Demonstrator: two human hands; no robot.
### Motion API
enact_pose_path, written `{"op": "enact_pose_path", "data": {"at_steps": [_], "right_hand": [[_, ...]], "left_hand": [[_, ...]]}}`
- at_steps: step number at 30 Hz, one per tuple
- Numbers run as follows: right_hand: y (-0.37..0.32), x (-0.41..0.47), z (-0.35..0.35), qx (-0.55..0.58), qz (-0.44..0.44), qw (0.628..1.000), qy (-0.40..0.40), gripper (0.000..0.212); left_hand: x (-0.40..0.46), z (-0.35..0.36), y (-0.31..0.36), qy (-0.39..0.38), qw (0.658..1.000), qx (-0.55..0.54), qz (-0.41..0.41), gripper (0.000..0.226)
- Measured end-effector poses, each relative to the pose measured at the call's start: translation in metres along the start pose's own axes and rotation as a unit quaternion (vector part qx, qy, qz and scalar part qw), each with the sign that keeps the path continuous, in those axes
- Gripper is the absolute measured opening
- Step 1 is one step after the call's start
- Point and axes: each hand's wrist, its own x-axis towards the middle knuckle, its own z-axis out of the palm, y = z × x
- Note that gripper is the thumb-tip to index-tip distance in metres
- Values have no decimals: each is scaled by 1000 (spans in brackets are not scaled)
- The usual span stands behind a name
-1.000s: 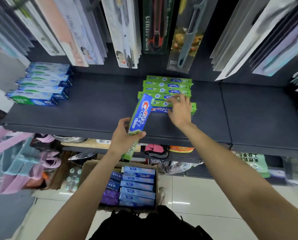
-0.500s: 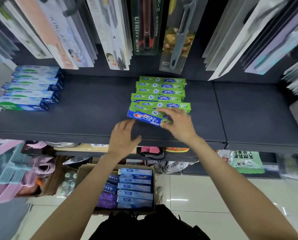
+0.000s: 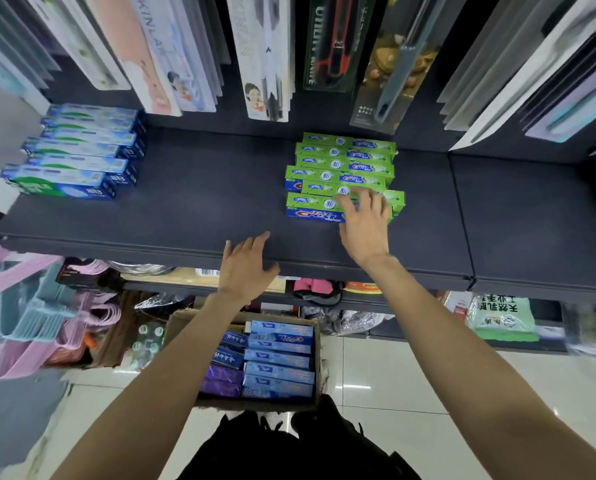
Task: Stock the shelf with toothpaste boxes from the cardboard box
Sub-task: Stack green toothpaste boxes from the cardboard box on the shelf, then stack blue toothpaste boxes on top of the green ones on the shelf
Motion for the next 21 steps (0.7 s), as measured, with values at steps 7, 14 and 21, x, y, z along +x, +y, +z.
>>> {"op": "enact_pose_path", "data": {"at_steps": [7,14,21], "right_hand": [[-55,-126,3,155,-112,981,-43,23],[-74,-215,75,161,11,937,-310,26],[-86,-244,185,104,42,922,-369,42]], "left_hand": [[-71,-2,-38,188,959,-201,58,24],[-133,61,-147,-160,965,-208,-21,22],[-141,158,-206,-240,960,-125,-79,40]]}}
